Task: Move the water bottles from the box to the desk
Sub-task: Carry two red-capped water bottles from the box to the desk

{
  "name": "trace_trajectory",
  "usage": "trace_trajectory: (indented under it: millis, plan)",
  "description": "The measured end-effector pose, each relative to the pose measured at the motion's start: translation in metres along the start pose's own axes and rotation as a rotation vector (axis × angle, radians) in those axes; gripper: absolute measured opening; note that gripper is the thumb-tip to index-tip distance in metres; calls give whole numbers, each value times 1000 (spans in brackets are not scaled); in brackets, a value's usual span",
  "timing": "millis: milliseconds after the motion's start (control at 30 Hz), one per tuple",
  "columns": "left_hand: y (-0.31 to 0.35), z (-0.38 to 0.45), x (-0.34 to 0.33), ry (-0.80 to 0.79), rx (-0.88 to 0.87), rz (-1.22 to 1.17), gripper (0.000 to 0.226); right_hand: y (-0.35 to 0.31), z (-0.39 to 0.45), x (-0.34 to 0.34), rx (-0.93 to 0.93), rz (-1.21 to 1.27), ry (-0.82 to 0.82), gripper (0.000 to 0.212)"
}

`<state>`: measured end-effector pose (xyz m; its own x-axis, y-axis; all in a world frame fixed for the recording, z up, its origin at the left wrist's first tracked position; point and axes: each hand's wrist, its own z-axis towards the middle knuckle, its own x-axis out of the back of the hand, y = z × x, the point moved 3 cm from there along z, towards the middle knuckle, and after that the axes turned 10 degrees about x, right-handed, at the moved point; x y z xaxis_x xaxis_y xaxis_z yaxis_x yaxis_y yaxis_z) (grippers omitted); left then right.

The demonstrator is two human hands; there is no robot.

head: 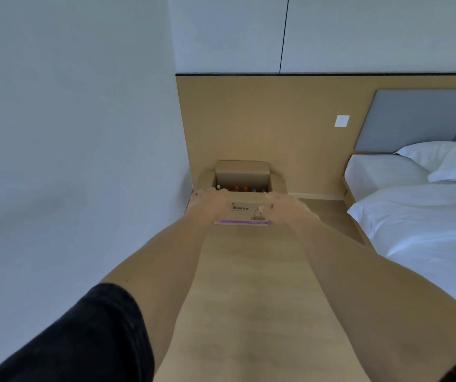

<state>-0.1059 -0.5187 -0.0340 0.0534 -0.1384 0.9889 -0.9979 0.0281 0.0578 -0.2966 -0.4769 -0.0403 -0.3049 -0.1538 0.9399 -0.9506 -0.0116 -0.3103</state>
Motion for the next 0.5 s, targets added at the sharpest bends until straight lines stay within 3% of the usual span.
trace_trajectory:
  millis: [500]
  plan:
    - [38, 182, -4, -65, -26, -44, 50, 65, 164, 23, -48, 34, 6, 45]
